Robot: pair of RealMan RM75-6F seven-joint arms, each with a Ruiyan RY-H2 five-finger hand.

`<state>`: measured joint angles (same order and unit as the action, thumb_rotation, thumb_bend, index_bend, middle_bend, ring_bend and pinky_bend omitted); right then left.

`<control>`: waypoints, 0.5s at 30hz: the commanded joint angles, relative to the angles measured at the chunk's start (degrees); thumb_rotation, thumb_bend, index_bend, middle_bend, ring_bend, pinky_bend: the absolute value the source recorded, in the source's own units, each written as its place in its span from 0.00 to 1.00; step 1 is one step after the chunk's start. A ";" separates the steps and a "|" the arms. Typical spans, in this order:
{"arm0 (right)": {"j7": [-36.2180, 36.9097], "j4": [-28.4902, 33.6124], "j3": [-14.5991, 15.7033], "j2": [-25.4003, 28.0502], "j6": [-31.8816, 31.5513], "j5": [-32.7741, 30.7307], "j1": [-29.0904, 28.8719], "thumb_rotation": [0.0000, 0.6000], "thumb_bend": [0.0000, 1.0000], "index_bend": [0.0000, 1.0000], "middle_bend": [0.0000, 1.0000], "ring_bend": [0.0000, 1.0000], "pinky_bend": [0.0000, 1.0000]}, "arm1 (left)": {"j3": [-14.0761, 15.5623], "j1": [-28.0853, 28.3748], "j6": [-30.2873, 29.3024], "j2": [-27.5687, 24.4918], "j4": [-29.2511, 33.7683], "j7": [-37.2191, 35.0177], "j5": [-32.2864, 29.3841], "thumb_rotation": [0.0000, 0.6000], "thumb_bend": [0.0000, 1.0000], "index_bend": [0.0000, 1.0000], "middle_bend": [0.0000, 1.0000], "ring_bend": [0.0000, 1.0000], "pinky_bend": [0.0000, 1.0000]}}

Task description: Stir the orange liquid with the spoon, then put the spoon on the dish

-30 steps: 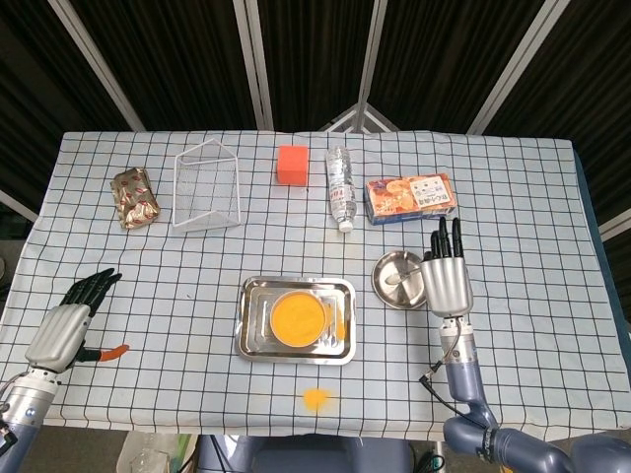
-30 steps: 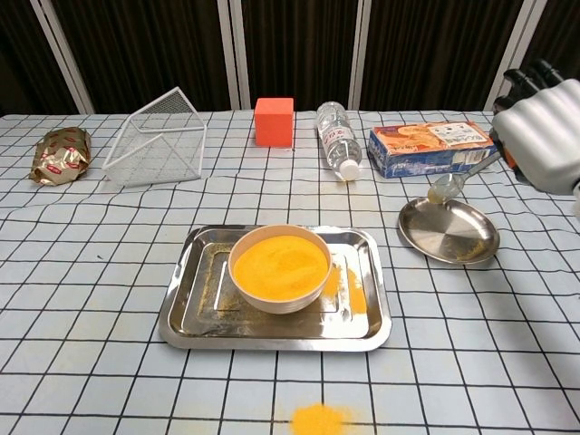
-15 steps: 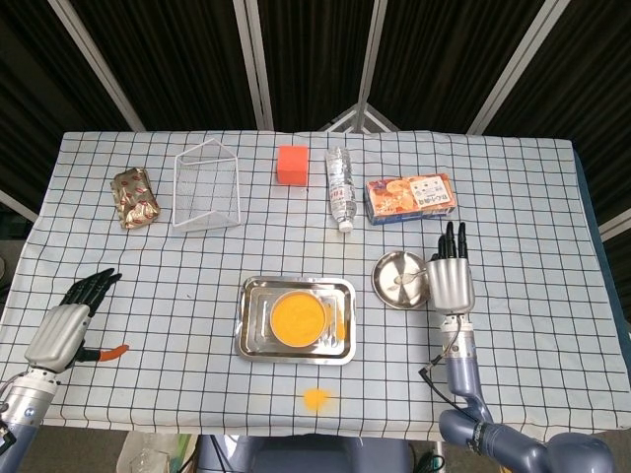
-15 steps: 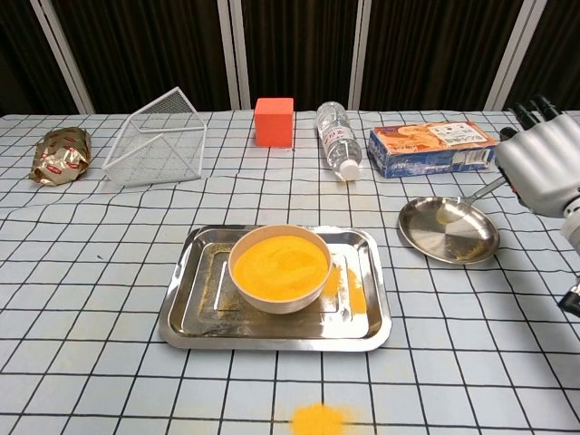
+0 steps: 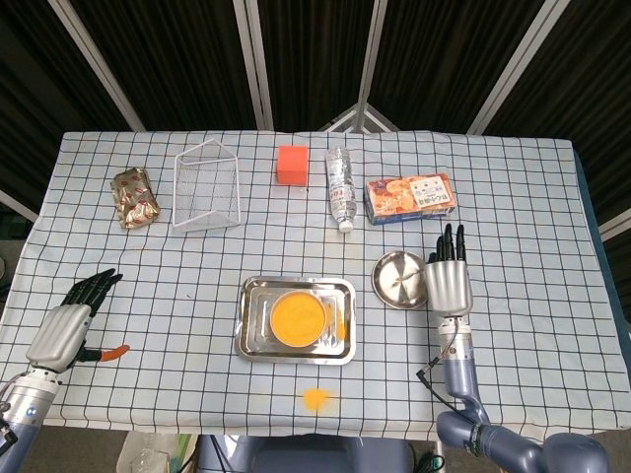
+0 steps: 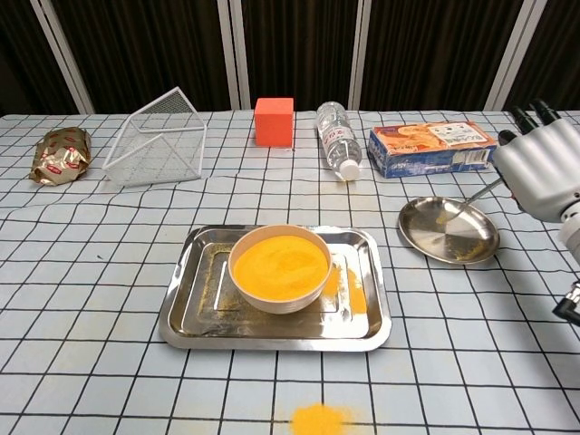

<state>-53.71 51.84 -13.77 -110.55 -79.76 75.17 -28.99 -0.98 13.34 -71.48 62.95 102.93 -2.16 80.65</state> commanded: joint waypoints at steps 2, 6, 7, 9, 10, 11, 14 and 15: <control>-0.16 -0.08 0.01 -0.03 0.01 -0.22 0.01 1.00 0.52 0.33 0.20 0.00 0.00 | 0.03 0.02 -0.01 0.03 -0.02 -0.03 0.17 1.00 0.00 0.00 0.00 0.00 0.02; -0.29 -0.06 0.05 0.11 -0.09 -0.31 -0.02 1.00 0.51 0.30 0.20 0.00 0.00 | 0.03 0.04 0.03 0.03 -0.06 -0.07 0.12 1.00 0.00 0.00 0.00 0.00 0.02; -0.27 0.01 0.07 0.18 -0.16 -0.29 -0.01 1.00 0.51 0.30 0.20 0.00 0.00 | 0.03 0.05 0.05 0.03 -0.07 -0.07 0.11 1.00 0.00 0.00 0.00 0.00 0.02; -0.32 0.28 0.06 0.53 -0.50 -0.17 0.03 1.00 0.50 0.27 0.19 0.00 0.00 | 0.02 0.05 0.07 0.02 -0.08 -0.11 0.06 1.00 0.00 0.00 0.00 0.00 0.02; -0.39 0.57 0.01 0.79 -0.74 -0.12 0.07 1.00 0.50 0.25 0.18 0.00 0.00 | 0.01 0.06 0.09 0.01 -0.08 -0.12 0.04 1.00 0.00 0.00 0.00 0.00 0.02; -0.49 0.93 -0.04 1.12 -1.00 -0.04 0.10 1.00 0.50 0.25 0.18 0.00 0.00 | 0.02 0.06 0.12 0.00 -0.08 -0.13 0.04 1.00 0.00 0.00 0.00 0.00 0.02; -0.96 3.32 -0.28 3.16 -2.19 0.37 0.40 1.00 0.50 0.23 0.16 0.00 0.00 | 0.04 0.08 0.15 -0.04 -0.09 -0.17 0.06 1.00 0.00 0.00 0.00 0.00 0.02; -1.08 4.25 -0.28 3.95 -2.56 0.51 0.59 1.00 0.49 0.22 0.16 0.00 0.00 | 0.06 0.07 0.15 -0.05 -0.10 -0.20 0.09 1.00 0.00 0.00 0.00 0.00 0.02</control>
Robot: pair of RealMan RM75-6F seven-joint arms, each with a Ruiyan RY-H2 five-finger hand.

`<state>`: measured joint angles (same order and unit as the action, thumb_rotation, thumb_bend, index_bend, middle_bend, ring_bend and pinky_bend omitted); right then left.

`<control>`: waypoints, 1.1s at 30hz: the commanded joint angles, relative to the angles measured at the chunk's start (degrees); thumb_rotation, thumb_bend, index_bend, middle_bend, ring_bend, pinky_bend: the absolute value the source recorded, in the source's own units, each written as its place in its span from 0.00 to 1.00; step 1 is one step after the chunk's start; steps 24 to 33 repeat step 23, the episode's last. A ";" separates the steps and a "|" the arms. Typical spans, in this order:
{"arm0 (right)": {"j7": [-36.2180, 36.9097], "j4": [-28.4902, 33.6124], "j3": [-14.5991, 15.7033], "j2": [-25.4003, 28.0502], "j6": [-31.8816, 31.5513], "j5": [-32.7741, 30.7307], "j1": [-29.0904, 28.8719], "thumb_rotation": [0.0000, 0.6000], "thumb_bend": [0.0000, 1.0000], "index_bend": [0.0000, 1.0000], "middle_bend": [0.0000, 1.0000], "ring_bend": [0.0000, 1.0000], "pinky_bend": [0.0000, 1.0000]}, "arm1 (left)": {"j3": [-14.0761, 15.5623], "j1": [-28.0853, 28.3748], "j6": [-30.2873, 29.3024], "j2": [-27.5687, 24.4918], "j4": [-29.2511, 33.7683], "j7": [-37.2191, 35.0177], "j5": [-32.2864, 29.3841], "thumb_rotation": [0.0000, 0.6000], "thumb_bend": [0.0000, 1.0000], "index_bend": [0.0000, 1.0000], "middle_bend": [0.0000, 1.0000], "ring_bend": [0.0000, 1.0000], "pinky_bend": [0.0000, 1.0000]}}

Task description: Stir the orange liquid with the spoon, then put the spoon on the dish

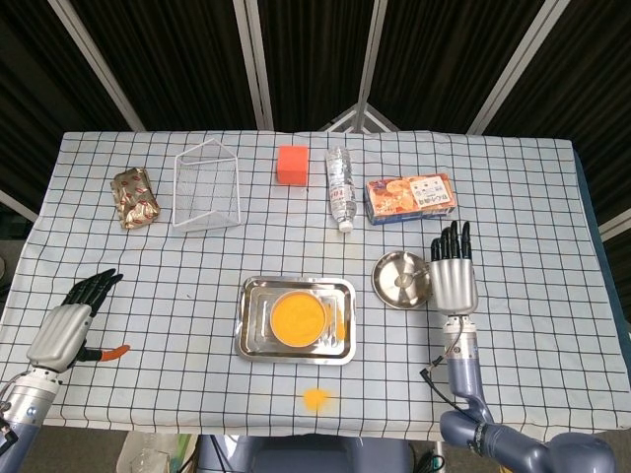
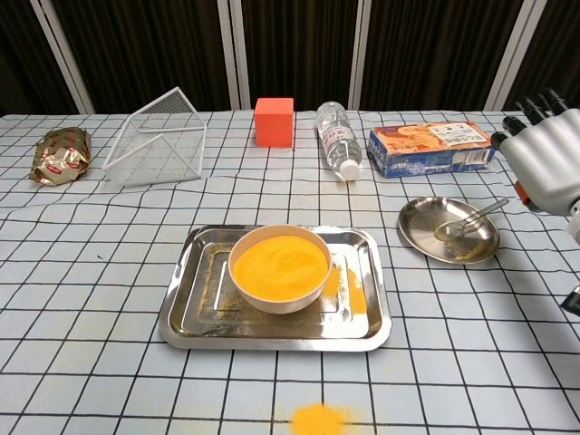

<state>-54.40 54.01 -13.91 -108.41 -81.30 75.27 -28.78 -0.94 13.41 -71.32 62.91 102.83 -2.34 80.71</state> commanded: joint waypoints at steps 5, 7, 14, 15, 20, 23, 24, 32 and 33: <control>-0.09 9.17 0.44 7.75 -3.10 1.23 2.57 1.00 0.47 0.20 0.14 0.00 0.00 | 0.09 -0.10 -0.23 -0.05 -0.10 -0.22 0.34 1.00 0.00 0.00 0.00 0.00 0.02; 0.65 12.93 1.08 10.78 -3.80 1.40 4.09 1.00 0.46 0.20 0.14 0.00 0.00 | 0.13 -0.16 -0.38 -0.07 -0.19 -0.31 0.53 1.00 0.00 0.00 0.00 0.00 0.02; 8.46 29.06 4.88 24.28 -5.54 0.47 12.14 1.00 0.45 0.04 0.02 0.00 0.00 | 0.06 -0.59 -1.75 0.08 -0.91 -0.55 1.48 1.00 0.00 0.00 0.00 0.00 0.02; 14.02 33.13 6.07 27.15 -5.28 0.17 14.24 1.00 0.45 0.01 0.01 0.00 0.00 | 0.07 -0.65 -2.00 0.06 -1.05 -0.56 1.78 1.00 0.00 0.00 0.00 0.00 0.02; 27.36 40.03 10.35 36.24 -6.00 3.10 19.43 1.00 0.44 0.00 0.00 0.00 0.00 | 0.29 -1.14 -3.94 0.32 -2.23 -1.02 4.11 1.00 0.00 0.00 0.00 0.00 0.02; 30.13 41.65 12.42 39.63 -6.94 4.42 21.71 1.00 0.40 0.00 0.00 0.00 0.00 | 0.34 -1.41 -5.14 0.91 -3.25 0.01 5.22 1.00 0.00 0.00 0.00 0.00 0.02; 30.13 41.65 12.42 39.63 -6.94 4.42 21.71 1.00 0.40 0.00 0.00 0.00 0.00 | 0.34 -1.41 -5.14 0.91 -3.25 0.01 5.22 1.00 0.00 0.00 0.00 0.00 0.02; 30.13 41.65 12.42 39.63 -6.94 4.42 21.71 1.00 0.40 0.00 0.00 0.00 0.00 | 0.34 -1.41 -5.14 0.91 -3.25 0.01 5.22 1.00 0.00 0.00 0.00 0.00 0.02; 30.13 41.65 12.42 39.63 -6.94 4.42 21.71 1.00 0.40 0.00 0.00 0.00 0.00 | 0.34 -1.41 -5.14 0.91 -3.25 0.01 5.22 1.00 0.00 0.00 0.00 0.00 0.02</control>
